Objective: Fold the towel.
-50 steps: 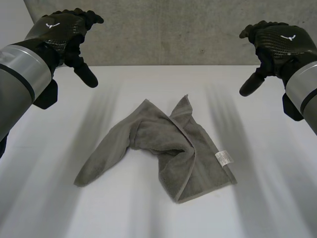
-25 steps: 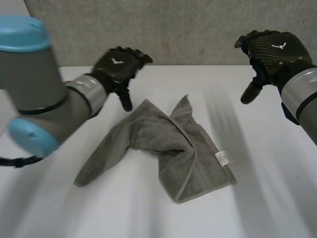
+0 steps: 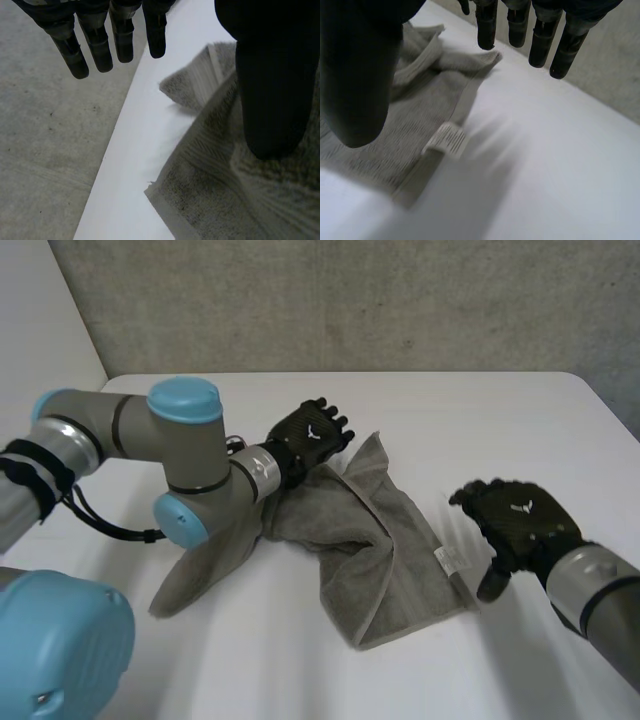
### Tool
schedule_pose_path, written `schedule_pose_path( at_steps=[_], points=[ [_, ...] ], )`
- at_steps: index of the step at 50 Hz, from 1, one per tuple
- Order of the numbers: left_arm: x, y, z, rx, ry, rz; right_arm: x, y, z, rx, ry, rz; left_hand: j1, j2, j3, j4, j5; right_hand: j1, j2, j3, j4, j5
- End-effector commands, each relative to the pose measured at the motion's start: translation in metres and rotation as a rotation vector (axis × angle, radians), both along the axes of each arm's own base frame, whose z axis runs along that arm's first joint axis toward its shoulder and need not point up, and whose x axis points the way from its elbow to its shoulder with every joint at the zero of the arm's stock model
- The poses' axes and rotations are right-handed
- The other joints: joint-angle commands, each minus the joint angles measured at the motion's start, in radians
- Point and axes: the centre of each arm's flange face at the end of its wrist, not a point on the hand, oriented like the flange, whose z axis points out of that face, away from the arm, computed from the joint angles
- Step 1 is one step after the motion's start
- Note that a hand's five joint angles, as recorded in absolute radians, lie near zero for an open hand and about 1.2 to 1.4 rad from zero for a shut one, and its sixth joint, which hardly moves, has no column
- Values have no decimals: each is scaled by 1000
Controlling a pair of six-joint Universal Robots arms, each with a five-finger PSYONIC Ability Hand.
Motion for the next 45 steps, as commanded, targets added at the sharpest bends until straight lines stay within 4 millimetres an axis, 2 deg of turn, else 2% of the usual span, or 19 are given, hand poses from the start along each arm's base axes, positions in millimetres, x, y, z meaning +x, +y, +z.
schedule_pose_path(
  at_steps=[1, 9, 12, 14, 16, 17, 19, 20, 22, 24, 25, 27, 28, 30, 33, 35, 41, 43, 45],
  points=[
    [-6, -9, -19, -52, -29, -13, -9, 2, -12, 37, -14, -3, 73, 74, 74, 75, 72, -50, -51, -52, -87, -62],
    [-6, -8, -37, -24, -46, -23, -9, 0, -10, 29, -18, -2, 182, 183, 183, 183, 181, -50, -51, -52, -87, -62],
    [-8, -5, -42, -10, -44, -59, -9, -1, -9, 24, -18, -1, 413, 413, 413, 414, 411, -50, -51, -52, -87, -62],
    [-8, -5, -42, -10, -44, -59, -9, -1, -9, 24, -18, -1, 414, 414, 414, 415, 413, -50, -51, -52, -87, -62],
    [-8, -3, -43, -5, -42, -75, -9, -1, -9, 24, -18, -1, 796, 797, 797, 798, 795, -50, -51, -52, -87, -62],
    [-8, -3, -43, -5, -42, -76, -9, -2, -9, 23, -18, -1, 798, 799, 799, 800, 797, -50, -51, -52, -87, -62],
    [-7, -3, -41, -6, -47, -67, -9, -2, -9, 23, -18, -3, 1105, 1106, 1106, 1107, 1104, -50, -51, -52, -87, -62],
    [-7, -3, -41, -6, -47, -67, -9, -2, -9, 23, -18, -3, 1106, 1107, 1107, 1108, 1105, -50, -51, -52, -87, -62],
    [-6, -2, -37, -11, -50, -60, -9, -2, -9, 23, -19, -2, 1106, 1107, 1107, 1108, 1105, -50, -51, -52, -87, -62],
    [-5, -3, -8, -63, -24, -41, -9, -2, -9, 22, -19, -2, 1106, 1107, 1107, 1108, 1105, -50, -51, -52, -87, -62],
    [-5, -3, -8, -63, -24, -41, -8, -2, -8, 21, -20, 0, 1106, 1107, 1107, 1108, 1105, -50, -51, -52, -87, -62],
    [1, -7, 17, -108, -3, 21, -7, -2, -7, 17, -22, 4, 1106, 1107, 1107, 1108, 1105, -50, -51, -52, -87, -62],
    [1, -7, 17, -108, -3, 21, -7, -2, -7, 17, -22, 4, 1106, 1107, 1107, 1108, 1105, -50, -51, -52, -87, -62],
    [14, -4, 46, -124, 5, 88, -5, -2, -5, 11, -29, 9, 1106, 1107, 1107, 1108, 1105, -50, -51, -52, -87, -62],
    [23, 2, 57, -117, -1, 116, -4, -4, -2, 3, -36, 7, 1106, 1107, 1107, 1108, 1105, -50, -51, -52, -87, -62],
    [44, 16, 72, -92, -17, 150, -4, -6, -1, -2, -40, 6, 1106, 1107, 1107, 1108, 1105, -50, -51, -52, -87, -62],
    [76, 47, 82, -54, -40, 181, 7, -3, 2, 29, -115, 17, 1106, 1107, 1107, 1108, 1105, -50, -51, -52, -87, -62],
    [100, 66, 81, -39, -49, 216, 11, -2, -1, 57, -145, 17, 1106, 1107, 1107, 1108, 1105, -50, -51, -52, -87, -62],
    [112, 75, 79, -33, -52, 237, 14, -1, -3, 86, -172, 18, 1106, 1107, 1107, 1108, 1105, -50, -51, -52, -87, -62]
  ],
)
